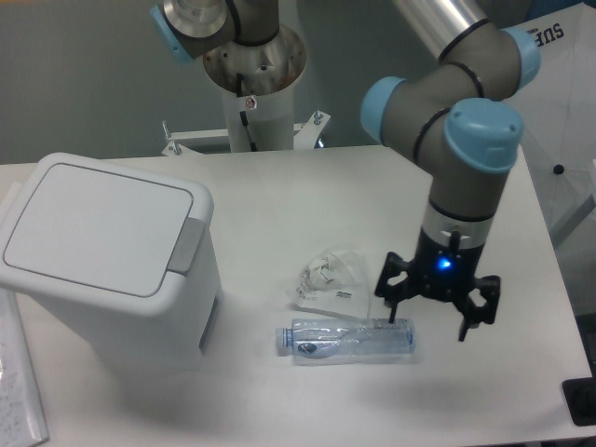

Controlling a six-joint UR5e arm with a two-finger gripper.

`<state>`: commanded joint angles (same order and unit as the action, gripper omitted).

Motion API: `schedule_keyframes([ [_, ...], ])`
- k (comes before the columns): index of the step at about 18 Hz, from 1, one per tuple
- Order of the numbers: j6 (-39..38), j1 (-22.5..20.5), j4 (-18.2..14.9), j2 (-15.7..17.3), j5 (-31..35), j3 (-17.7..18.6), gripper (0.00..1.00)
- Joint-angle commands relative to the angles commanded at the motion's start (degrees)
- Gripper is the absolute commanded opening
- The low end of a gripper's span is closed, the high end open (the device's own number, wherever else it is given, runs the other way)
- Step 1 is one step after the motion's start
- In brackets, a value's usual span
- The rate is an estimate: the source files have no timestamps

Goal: Open the trash can
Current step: 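Move the open gripper over the table toward the white trash can, then lower the gripper finger onto the lid edge of the trash can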

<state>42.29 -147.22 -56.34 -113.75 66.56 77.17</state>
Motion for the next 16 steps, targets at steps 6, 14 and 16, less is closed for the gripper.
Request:
schedule_keyframes([
  [6,-16.3,0.5,0.3,4.4,-14.2,-0.4,1.00],
  [14,-17.9,2.1,0.6,8.8,-24.7,4.1,1.00],
  [16,-17.5,2.3,1.1,10.0,-24.5,6.5,1.00],
])
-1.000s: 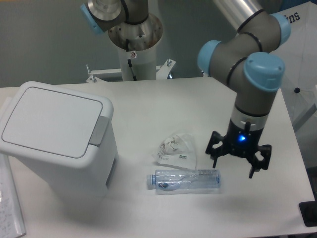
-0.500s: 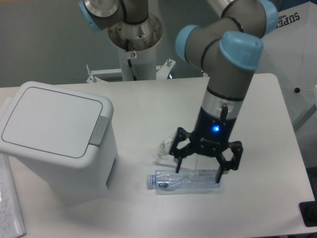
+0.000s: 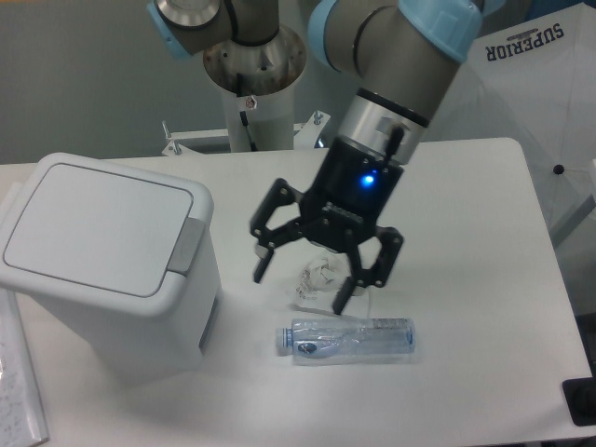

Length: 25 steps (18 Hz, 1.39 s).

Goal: Open the trash can
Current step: 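Lower the gripper finger onto the lid edge of the trash can, then press the gripper finger against the lid edge to tip it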

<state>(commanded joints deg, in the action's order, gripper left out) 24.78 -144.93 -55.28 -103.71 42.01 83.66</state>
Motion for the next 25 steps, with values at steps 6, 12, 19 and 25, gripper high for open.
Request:
schedule_keyframes([
  [6,2.1,1.6,0.0,2.0,-0.3,4.6,1.00],
  [12,2.4,1.5,-0.2,3.4,-0.3,5.8,1.00],
  [19,3.0,1.7,0.0,5.6,-0.3,9.9,1.00],
  [25,3.0,2.0,0.1,4.8,0.2,10.3,1.00],
])
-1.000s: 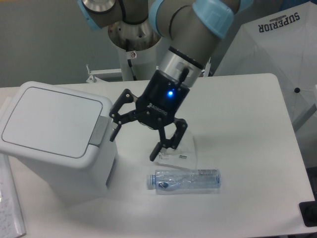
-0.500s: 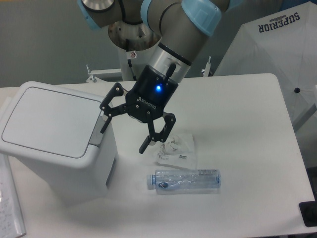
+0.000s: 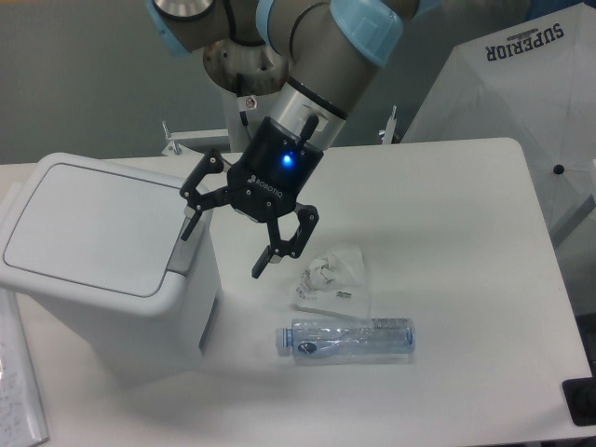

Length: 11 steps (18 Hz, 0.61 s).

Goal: Open the trash can
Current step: 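Press the gripper finger against the lid edge to tip it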

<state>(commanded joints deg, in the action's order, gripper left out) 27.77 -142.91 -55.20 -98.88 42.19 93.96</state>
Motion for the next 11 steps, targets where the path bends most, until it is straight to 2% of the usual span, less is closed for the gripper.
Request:
schedule_keyframes([
  [11,2.3,0.0,0.1,-0.6,1.8,1.1,1.00],
])
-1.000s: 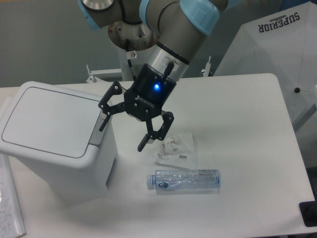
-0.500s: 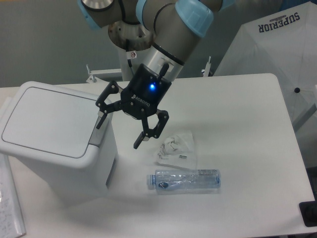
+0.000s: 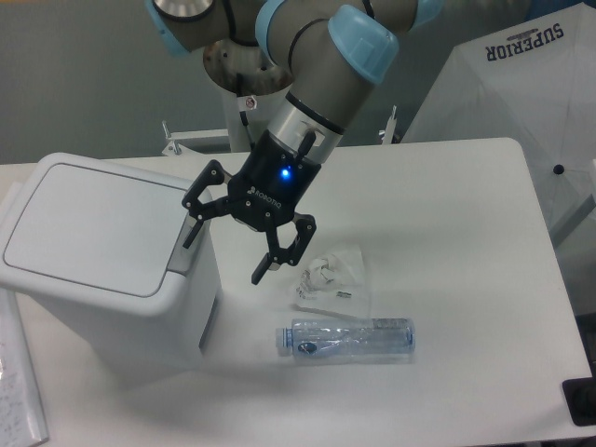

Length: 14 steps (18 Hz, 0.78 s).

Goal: Open the trash can
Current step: 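Press the gripper finger against the lid edge to tip it, then push the lid edge so the lid flips up open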

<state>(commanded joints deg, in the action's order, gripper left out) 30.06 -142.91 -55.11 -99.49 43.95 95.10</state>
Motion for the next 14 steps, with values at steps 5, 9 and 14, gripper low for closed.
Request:
schedule_keyframes([
  [5,0.0,0.0,0.0,-0.2,0.3,0.3,1.00],
  [9,0.0,0.0,0.0,-0.3,0.3,1.1,1.00],
  [14,0.0,0.0,0.0,-0.3,0.4,1.1,1.00],
])
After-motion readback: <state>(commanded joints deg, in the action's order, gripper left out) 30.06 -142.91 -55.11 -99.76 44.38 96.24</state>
